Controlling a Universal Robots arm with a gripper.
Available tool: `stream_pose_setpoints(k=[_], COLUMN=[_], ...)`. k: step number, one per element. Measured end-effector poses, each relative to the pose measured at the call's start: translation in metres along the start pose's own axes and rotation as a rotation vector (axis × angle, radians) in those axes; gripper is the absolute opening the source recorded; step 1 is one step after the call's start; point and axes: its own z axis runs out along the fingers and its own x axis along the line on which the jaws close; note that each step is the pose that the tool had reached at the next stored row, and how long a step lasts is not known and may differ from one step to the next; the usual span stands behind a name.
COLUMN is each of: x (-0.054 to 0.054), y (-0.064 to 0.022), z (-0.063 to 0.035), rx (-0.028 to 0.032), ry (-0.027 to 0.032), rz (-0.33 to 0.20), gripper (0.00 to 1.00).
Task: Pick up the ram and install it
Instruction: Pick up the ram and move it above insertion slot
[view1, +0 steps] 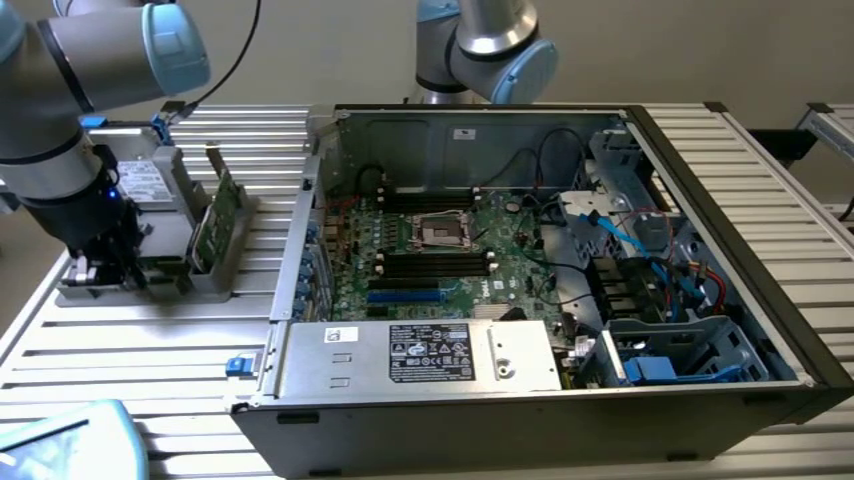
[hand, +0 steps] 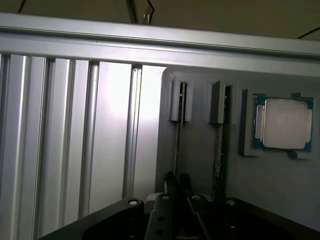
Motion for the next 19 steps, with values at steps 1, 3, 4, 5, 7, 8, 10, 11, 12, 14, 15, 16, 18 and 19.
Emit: stream_pose_setpoints(k=[1,3,4,5,7,8,10,11,12,14,15,16,18,19], x=[0.000,0.000,0.000,0.000,0.000,0.001,0.001,0.001,0.001,0.001,0.001,0.001,0.001,0.001], y=[-0.0001,-0.0005,-0.0007,-0.0009,-0.0013,-0.0014,-0.0018,-0.0020,-0.0021,-0.0021,-0.0021,-0.0021,-0.0021,-0.0022], z=[-0.0005,-0.0014,-0.0017,-0.0021,-0.0030,-0.0036,-0.0051,-0.0061,-0.0070,-0.0089,-0.0097,-0.0104,-0.0118,-0.0124], rx=[-0.0012,-0.0039,-0.0049,-0.0060,-0.0082,-0.0094,-0.0116,-0.0128,-0.0136,-0.0156,-0.0163,-0.0170,-0.0186,-0.0194], ry=[-0.0001,-0.0004,-0.0005,-0.0005,-0.0006,-0.0007,-0.0010,-0.0011,-0.0012,-0.0012,-0.0012,-0.0013,-0.0014,-0.0014], rz=[0.000,0.000,0.000,0.000,0.000,0.000,0.000,0.001,0.001,0.001,0.001,0.001,0.001,0.001], gripper=[0.14,0.14,0.14,0.14,0.14,0.14,0.14,0.14,0.14,0.14,0.14,0.14,0.14,0.14])
